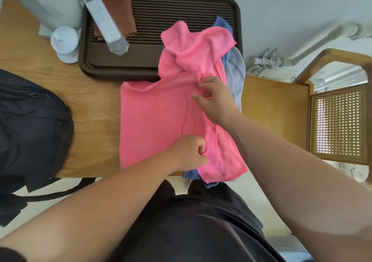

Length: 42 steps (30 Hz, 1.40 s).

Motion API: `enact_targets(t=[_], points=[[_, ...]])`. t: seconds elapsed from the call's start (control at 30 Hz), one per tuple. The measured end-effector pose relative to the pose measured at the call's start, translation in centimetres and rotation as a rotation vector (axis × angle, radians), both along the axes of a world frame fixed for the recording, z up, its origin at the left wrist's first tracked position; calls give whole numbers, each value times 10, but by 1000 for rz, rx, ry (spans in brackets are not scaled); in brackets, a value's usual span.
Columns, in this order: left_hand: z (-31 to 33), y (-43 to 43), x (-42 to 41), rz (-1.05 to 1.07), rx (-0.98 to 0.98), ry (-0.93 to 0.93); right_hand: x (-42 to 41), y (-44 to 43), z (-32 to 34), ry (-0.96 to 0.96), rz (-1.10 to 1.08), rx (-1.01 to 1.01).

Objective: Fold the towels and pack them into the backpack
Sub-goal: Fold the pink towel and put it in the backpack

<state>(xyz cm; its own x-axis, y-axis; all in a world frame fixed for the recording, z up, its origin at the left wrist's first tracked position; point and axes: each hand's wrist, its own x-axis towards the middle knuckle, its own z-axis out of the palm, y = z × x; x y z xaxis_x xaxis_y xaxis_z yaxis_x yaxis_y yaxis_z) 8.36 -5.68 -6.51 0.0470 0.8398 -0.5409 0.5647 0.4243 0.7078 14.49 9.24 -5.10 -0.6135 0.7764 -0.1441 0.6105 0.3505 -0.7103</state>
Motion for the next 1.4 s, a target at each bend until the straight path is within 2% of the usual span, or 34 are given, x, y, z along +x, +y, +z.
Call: enact_targets(t=[0.1,0.2,0.37,0.43,0.53,0.67,0.77,0.87,0.97,1.1,1.27,1.4], points=[[19,4,1,25,48,-47,9,0,8,93,-113,37],[25,8,10,13,70,-86,19,3,10,93,-167,86],[6,6,20,-105,-57,-61,28,9,-5,-250,-10,-32],[0,2,12,1,-41,-43,28,7,-8,-285,-11,-60],[-1,-2,-18,269,33,73,23,4,-8,-189,-152,-27],[-2,-5,-84,558,145,365,8,6,-3,-63,-288,-20],[-8,-3,-133,626,130,491,-1,14,-4,-193,-254,21],[-14,2,-165,571,-7,599,-7,22,-4,-309,-260,61],[-22,9,-184,402,-83,622,-11,24,-4,-331,-204,104],[-33,12,-190,387,-35,617,-7,17,-2,-366,-94,194],[-34,11,-184,307,150,535,2,12,4,-356,-52,162],[-29,19,-184,225,100,526,13,7,7,-325,51,193]])
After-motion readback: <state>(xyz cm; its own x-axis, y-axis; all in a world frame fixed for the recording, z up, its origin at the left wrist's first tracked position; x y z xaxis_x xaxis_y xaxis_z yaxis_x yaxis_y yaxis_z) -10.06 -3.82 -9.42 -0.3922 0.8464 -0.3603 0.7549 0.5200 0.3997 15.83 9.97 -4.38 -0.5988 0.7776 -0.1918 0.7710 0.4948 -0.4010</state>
